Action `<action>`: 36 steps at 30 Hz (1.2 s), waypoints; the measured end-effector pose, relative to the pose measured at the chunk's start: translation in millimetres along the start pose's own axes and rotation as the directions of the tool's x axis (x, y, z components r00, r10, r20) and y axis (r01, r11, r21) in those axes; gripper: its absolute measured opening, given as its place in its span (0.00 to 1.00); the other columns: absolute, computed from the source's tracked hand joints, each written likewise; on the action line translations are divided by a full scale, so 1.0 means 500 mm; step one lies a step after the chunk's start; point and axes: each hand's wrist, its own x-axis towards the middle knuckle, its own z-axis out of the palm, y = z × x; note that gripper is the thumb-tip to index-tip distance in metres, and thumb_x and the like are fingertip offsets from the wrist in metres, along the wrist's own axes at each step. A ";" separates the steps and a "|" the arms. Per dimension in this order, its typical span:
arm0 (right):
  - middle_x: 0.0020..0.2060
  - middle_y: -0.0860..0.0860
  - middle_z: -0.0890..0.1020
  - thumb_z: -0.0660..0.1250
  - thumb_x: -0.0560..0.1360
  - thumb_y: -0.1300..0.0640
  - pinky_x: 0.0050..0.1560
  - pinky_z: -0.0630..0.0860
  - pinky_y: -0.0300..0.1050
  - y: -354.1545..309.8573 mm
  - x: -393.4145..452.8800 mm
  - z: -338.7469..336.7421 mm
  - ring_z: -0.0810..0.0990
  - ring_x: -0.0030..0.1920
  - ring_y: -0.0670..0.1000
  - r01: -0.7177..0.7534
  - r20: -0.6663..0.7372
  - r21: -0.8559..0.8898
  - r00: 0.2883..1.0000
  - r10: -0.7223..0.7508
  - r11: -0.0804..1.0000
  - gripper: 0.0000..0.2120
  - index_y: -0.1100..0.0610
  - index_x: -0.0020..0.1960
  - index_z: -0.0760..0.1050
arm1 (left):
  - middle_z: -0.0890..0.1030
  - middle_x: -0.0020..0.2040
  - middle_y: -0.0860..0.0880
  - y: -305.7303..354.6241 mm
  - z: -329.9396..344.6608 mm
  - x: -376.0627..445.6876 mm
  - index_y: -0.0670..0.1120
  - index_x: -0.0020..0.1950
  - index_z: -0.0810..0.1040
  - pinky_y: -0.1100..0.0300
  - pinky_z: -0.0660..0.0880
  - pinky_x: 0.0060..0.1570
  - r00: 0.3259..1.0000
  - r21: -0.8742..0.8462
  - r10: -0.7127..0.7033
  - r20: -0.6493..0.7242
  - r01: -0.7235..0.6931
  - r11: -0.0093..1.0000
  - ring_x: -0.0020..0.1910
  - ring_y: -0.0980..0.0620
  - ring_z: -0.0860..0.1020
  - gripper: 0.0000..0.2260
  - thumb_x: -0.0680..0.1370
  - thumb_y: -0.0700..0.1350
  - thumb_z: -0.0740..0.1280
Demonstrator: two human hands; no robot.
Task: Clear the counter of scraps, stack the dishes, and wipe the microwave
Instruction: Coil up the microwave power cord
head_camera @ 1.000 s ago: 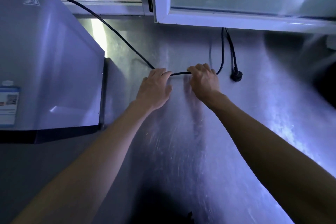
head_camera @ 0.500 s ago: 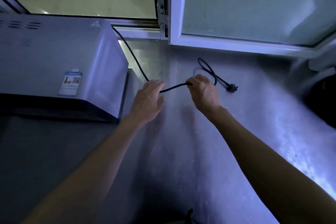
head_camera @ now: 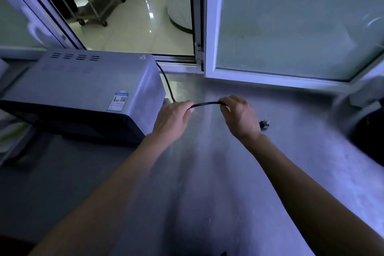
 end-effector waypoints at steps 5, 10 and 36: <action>0.52 0.57 0.82 0.65 0.80 0.59 0.51 0.75 0.56 -0.023 0.002 -0.016 0.77 0.54 0.63 0.030 0.001 -0.017 1.000 -0.030 0.999 0.11 0.59 0.60 0.79 | 0.70 0.32 0.51 0.021 -0.039 0.002 0.44 0.51 0.79 0.57 0.59 0.37 0.999 -0.015 -0.025 -0.038 0.025 1.000 0.34 0.40 0.72 0.06 0.83 0.43 0.62; 0.49 0.55 0.84 0.68 0.78 0.60 0.47 0.77 0.55 -0.068 0.014 -0.025 0.79 0.50 0.63 0.139 -0.058 -0.064 0.988 -0.142 0.988 0.09 0.56 0.57 0.81 | 0.70 0.32 0.53 0.023 -0.072 0.002 0.48 0.52 0.79 0.55 0.61 0.32 0.995 -0.047 -0.060 -0.080 0.056 0.997 0.33 0.48 0.71 0.06 0.83 0.45 0.63; 0.36 0.56 0.82 0.67 0.79 0.60 0.34 0.75 0.54 -0.364 0.179 -0.030 0.77 0.34 0.60 0.003 -0.423 -0.046 0.906 -0.022 0.999 0.05 0.58 0.49 0.82 | 0.78 0.52 0.53 -0.253 -0.171 0.082 0.51 0.66 0.71 0.56 0.73 0.49 0.995 -0.351 0.098 -0.006 -0.094 0.932 0.47 0.56 0.76 0.14 0.81 0.48 0.63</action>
